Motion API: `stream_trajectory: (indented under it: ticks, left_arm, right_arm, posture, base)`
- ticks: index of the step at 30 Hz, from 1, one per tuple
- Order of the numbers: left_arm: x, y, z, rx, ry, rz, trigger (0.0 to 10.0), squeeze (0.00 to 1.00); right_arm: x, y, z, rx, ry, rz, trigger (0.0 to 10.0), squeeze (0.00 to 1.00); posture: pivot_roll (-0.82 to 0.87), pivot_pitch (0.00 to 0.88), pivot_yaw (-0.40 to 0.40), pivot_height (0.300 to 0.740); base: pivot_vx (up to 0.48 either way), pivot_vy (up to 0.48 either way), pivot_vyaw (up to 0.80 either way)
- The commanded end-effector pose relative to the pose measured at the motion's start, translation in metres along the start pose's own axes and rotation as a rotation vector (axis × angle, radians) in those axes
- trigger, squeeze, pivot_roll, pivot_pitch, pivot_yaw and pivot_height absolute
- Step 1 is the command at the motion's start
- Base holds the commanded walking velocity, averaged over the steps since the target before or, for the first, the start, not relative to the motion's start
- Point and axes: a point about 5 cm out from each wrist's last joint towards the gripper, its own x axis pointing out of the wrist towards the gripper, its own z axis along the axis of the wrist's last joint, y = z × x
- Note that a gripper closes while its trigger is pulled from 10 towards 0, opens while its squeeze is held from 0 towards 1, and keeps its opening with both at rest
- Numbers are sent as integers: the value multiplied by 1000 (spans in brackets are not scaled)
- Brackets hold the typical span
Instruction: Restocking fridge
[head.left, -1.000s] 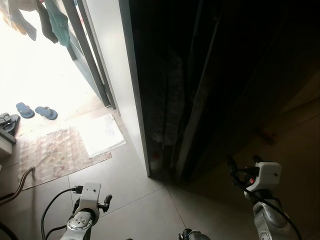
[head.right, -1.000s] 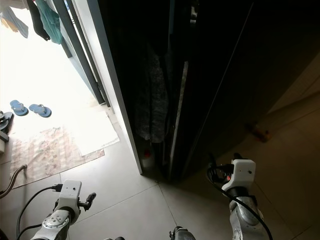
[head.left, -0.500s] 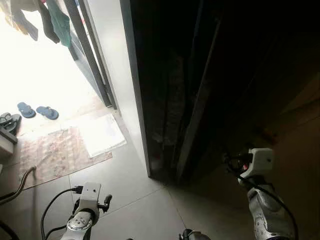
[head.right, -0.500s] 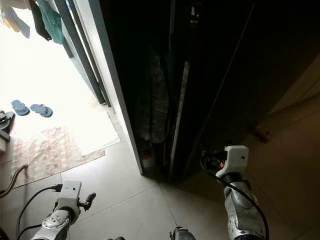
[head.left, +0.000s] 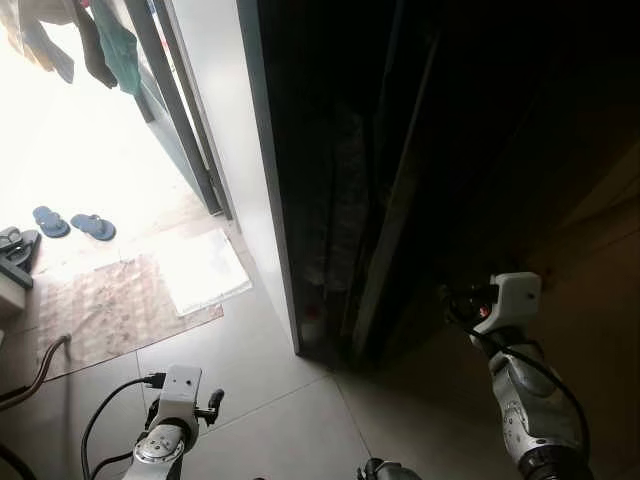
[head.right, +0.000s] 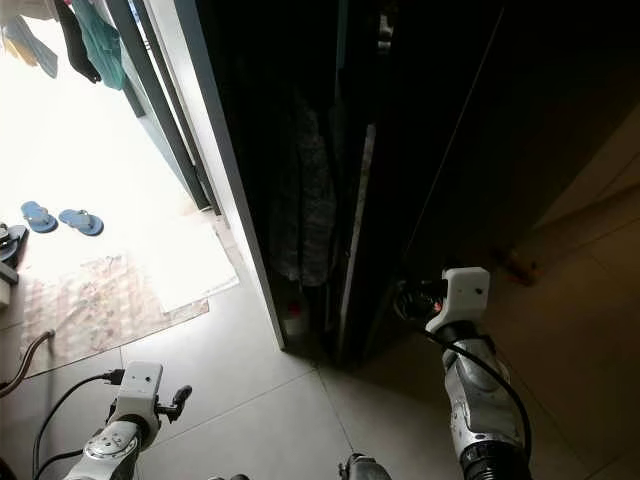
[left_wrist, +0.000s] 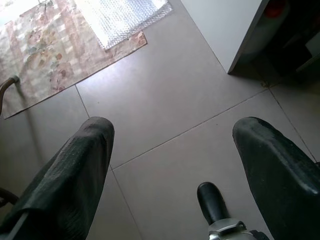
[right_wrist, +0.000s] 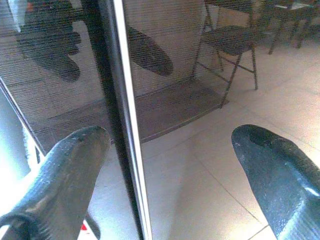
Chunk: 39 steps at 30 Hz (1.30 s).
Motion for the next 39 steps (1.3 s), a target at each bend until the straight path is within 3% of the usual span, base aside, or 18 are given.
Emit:
stream_trajectory:
  ticks: [1, 9, 27, 39]
  left_arm:
    - [-4, 1, -10, -2, 32, 9, 10000, 0]
    - [-5, -1, -13, -8, 35, 9, 10000, 0]
    - [-6, 0, -14, -17, 32, 18, 10000, 0]
    - [-6, -1, -14, -21, 33, 18, 10000, 0]
  right_arm:
    - [0, -1, -5, -6, 31, 16, 10000, 0]
    - [12, 0, 3, -1, 26, 39, 10000, 0]
    - [45, 21, 23, 37, -14, 138, 10000, 0]
    - [53, 29, 26, 37, -10, 167, 10000, 0]
  posture:
    - [-179, 170, 25, 740]
    - [-175, 175, 20, 740]
    - [-161, 181, 13, 740]
    - [-151, 181, 9, 740]
  base:
    - [0, 0, 0]
    - [0, 0, 0]
    - [0, 0, 0]
    - [0, 0, 0]
